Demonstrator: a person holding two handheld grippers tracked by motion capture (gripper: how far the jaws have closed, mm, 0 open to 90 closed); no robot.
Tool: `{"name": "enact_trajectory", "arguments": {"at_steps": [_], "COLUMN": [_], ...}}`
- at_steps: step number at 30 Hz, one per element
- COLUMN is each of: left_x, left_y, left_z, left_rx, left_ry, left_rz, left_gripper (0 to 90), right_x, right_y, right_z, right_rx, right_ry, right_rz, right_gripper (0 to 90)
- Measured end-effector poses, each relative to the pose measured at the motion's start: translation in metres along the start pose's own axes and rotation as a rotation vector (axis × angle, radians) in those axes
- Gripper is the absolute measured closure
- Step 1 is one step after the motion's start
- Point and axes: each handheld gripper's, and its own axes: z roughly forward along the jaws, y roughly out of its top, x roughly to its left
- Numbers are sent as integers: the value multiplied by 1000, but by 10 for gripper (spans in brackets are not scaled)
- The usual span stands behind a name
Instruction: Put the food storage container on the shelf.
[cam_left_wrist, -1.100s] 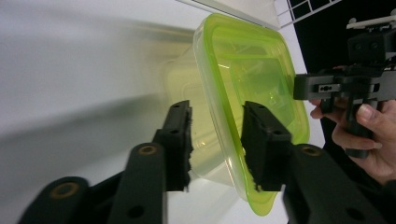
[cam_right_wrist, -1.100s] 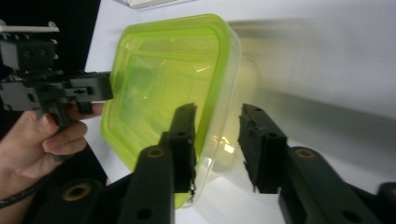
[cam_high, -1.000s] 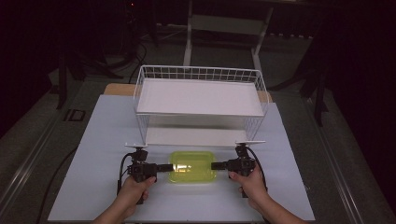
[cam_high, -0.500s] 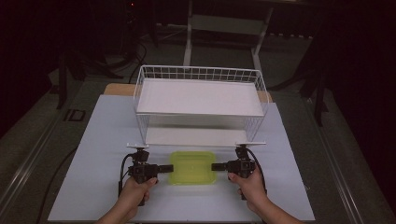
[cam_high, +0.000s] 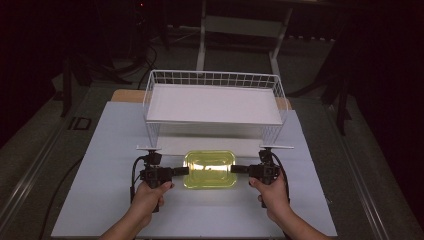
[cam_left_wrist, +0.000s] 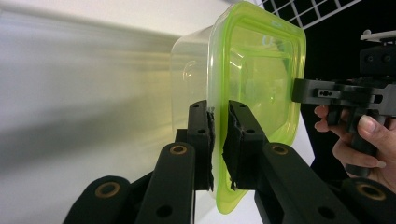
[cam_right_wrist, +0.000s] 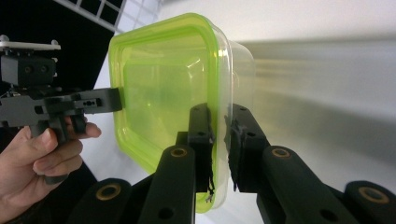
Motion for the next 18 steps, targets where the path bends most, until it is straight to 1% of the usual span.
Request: {"name": "enact_trajectory", "arguments": {"at_steps": [1,3,4,6,8,13,18], "left_x": [-2,-6,-8,-10,-8,-3,5], "left_y": [3,10,14,19,24,33,41], "left_z": [0,1,2,4,9,20,29], "left_rx": [-8,-20,-28,-36,-42,-44,-50], "left_ry": [-2,-6,-9,-5,1,16,32], "left_rz": [7,26,29,47,52,72,60], "left_gripper": [813,814,815,816,815,815,816], "right_x": [1,2,2,2,1,-7,-17], "right_y": [2,6,8,13,16,22,29], "right_z": [-2,-6,-7,-9,-8,-1,11], "right_rx": [-13,-39,-50,-71,-89,-102,-110], "right_ry": [-1,-9,-12,-18,-34,-70,-101], "right_rz": [-1,-18,-19,-23,-32,-24,-15], "right_gripper": [804,803,803,802,802,800,798]}}
